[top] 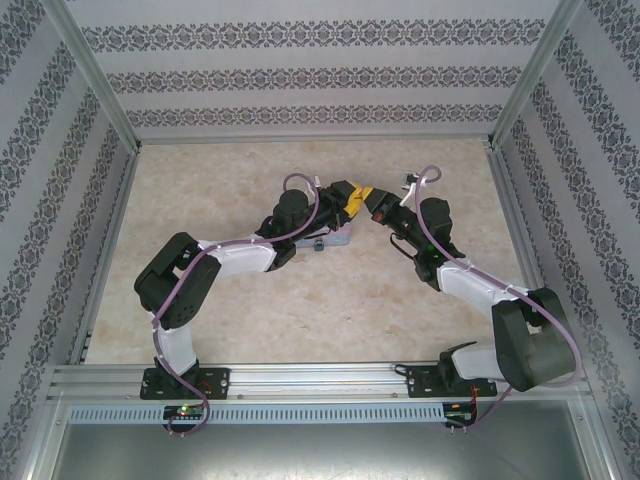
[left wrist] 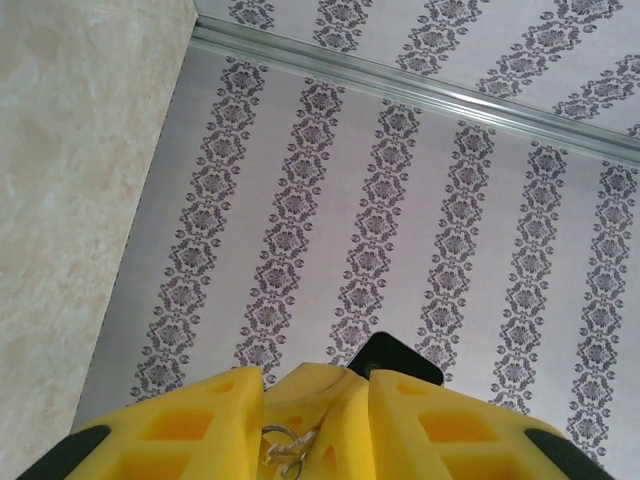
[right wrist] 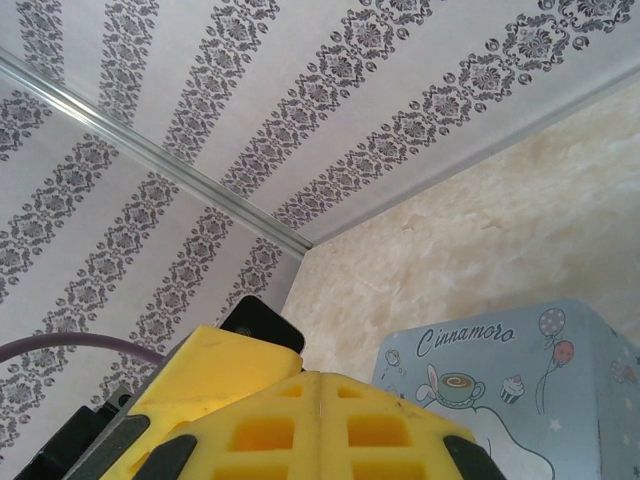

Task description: Unlock a padlock with a key

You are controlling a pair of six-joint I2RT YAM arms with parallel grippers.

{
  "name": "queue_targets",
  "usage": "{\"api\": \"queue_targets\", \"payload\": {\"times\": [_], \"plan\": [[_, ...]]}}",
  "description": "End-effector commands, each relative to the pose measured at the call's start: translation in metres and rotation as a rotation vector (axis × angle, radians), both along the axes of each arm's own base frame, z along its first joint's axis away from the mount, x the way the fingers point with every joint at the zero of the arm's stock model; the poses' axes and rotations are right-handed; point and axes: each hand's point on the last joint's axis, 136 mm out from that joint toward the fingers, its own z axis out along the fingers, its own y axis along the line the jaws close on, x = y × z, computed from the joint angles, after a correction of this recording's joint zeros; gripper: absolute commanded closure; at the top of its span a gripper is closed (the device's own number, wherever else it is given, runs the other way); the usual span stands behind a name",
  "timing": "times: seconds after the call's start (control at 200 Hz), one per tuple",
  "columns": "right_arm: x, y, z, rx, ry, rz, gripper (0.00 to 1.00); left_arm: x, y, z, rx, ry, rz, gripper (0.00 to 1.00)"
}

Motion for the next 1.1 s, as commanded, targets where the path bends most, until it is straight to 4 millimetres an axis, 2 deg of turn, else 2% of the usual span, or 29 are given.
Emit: {"api": "queue_targets", "payload": {"times": [0.0, 0.385, 0.51, 0.65, 0.699, 0.919, 1.094], "plan": [[-0.003, 0.007, 0.005, 0.015, -0.025, 0.024, 1.0, 0.0, -0.007, 0.02, -0.049, -0.05, -0.001, 0.71], [-0.002, 0.006, 0.001, 0.021, -0.01, 0.022, 1.0, 0.001, -0.006, 0.015, -0.043, -0.043, 0.006, 0.97], [-0.002, 0.007, 0.002, 0.029, -0.005, 0.024, 1.0, 0.001, -0.006, 0.011, -0.033, -0.042, 0.004, 1.0], [-0.002, -0.002, 0.004, 0.042, 0.003, 0.008, 0.62, -0.001, -0.007, 0.006, -0.006, -0.051, -0.012, 1.0], [-0.001, -0.009, 0.006, 0.051, 0.009, -0.005, 0.54, -0.002, -0.007, 0.004, 0.018, -0.065, -0.024, 1.0], [-0.007, -0.034, 0.01, 0.07, 0.032, 0.003, 0.47, -0.009, -0.005, -0.009, 0.176, -0.142, -0.147, 1.0], [-0.015, -0.027, -0.001, 0.098, 0.106, 0.122, 0.47, -0.015, 0.005, -0.013, 0.333, -0.266, -0.286, 1.0]]}}
